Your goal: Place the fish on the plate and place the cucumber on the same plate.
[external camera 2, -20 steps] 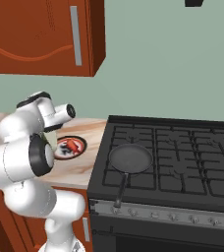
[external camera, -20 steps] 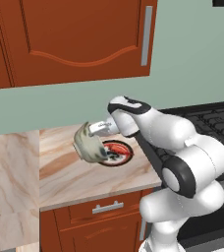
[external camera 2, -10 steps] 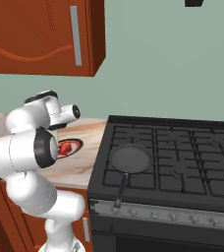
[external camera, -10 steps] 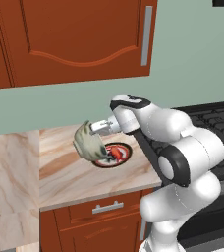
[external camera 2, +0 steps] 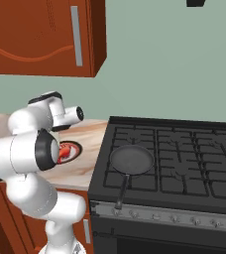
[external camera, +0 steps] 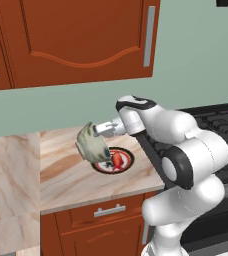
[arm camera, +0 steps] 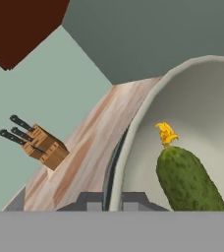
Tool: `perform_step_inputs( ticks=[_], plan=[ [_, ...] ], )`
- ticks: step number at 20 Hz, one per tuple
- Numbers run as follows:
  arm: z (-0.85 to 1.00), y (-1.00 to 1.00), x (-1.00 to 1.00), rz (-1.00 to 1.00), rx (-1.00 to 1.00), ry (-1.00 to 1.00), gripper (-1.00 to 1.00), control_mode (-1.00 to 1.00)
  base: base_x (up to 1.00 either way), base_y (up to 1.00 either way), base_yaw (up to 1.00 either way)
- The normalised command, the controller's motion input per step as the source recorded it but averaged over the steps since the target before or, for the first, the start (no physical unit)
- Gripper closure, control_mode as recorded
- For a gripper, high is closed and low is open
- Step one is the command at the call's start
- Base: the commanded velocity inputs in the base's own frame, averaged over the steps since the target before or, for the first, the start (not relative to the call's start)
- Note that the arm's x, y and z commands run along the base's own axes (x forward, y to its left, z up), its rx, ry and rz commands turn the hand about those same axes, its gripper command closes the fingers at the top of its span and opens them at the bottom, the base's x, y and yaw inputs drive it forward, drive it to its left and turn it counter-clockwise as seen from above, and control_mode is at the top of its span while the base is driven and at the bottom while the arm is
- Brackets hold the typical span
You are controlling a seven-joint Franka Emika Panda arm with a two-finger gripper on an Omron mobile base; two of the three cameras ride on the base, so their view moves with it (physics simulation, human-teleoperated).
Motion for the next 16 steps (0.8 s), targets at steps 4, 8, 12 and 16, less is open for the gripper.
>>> perform_step_inputs(
  ticks=[4,8,12,16],
  plan=[
    [0.01,0.0,-0.11,0.0,0.05,0.0,1.0,-1.0,0.0,0.0,0.0],
    [0.04,0.0,-0.15,-0.04,0.09,0.0,1.0,-1.0,0.0,0.0,0.0],
    [0.03,0.0,-0.14,-0.07,0.13,0.0,1.0,-1.0,0.0,0.0,0.0],
    [0.04,0.0,-0.15,-0.06,0.11,0.0,1.0,-1.0,0.0,0.0,0.0]
  ],
)
